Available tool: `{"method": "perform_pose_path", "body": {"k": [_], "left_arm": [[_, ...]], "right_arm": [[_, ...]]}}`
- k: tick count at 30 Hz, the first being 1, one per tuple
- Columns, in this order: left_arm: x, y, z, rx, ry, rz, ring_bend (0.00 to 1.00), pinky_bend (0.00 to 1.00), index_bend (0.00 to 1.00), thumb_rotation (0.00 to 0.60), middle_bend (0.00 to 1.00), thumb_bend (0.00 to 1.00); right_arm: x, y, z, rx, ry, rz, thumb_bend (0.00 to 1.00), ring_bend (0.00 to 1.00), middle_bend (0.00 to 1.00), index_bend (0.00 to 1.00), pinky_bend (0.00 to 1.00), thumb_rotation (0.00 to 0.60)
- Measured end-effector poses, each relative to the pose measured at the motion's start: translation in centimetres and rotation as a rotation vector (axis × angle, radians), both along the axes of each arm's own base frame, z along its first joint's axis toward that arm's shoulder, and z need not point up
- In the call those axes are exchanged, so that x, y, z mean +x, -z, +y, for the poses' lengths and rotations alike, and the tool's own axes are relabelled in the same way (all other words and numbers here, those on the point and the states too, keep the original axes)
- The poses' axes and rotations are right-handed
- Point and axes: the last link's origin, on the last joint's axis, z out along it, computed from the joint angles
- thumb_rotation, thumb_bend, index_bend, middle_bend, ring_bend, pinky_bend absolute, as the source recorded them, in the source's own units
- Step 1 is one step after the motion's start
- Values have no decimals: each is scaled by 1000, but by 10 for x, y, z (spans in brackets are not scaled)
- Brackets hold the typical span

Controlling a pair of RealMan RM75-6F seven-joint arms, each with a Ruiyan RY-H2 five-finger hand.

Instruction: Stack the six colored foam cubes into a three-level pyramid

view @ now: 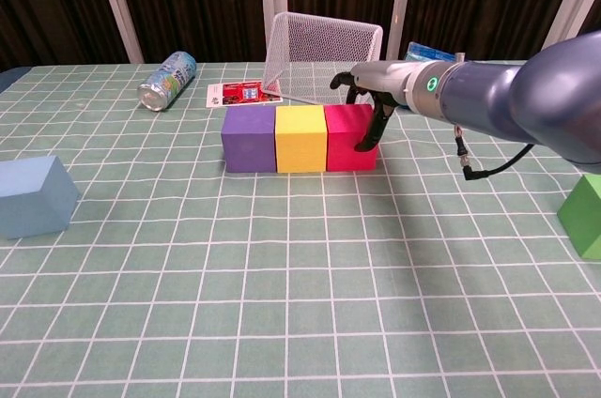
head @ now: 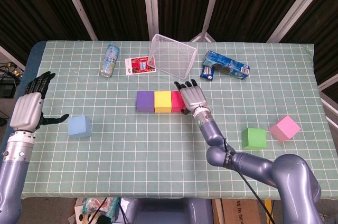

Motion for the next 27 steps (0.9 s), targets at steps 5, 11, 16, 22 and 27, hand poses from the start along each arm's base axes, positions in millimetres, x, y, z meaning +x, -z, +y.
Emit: {"method": "perform_pose_path", "body": {"k": [5, 11, 16, 22, 27], "left_arm": [[1, -1, -1, 1, 2, -3, 0, 18, 0, 600, 0, 44], [1, -2, -1, 3, 3, -8, 0, 18, 0, 600, 0, 44], [1, -3, -1, 3, 6, -9, 0, 18, 0, 600, 0, 44], [1, -5, -2, 3, 5, -8, 0, 17, 0, 600, 0, 44], [1, -6, -3, 8, 6, -7, 0, 16, 0, 600, 0, 44]], "right_arm": [[2, -1, 3, 1, 6, 2, 263, 6, 43, 0, 0, 600], [6, -3, 10, 3, 6, -1, 264, 0, 0, 0, 0, 600], [8, -8, 21, 3, -2, -9, 263, 0, 0, 0, 0, 600], [-1, -24, 42, -9, -3, -6, 263, 0, 0, 0, 0, 600], [-19, -49, 61, -47, 4, -4, 263, 0, 0, 0, 0, 600]]}}
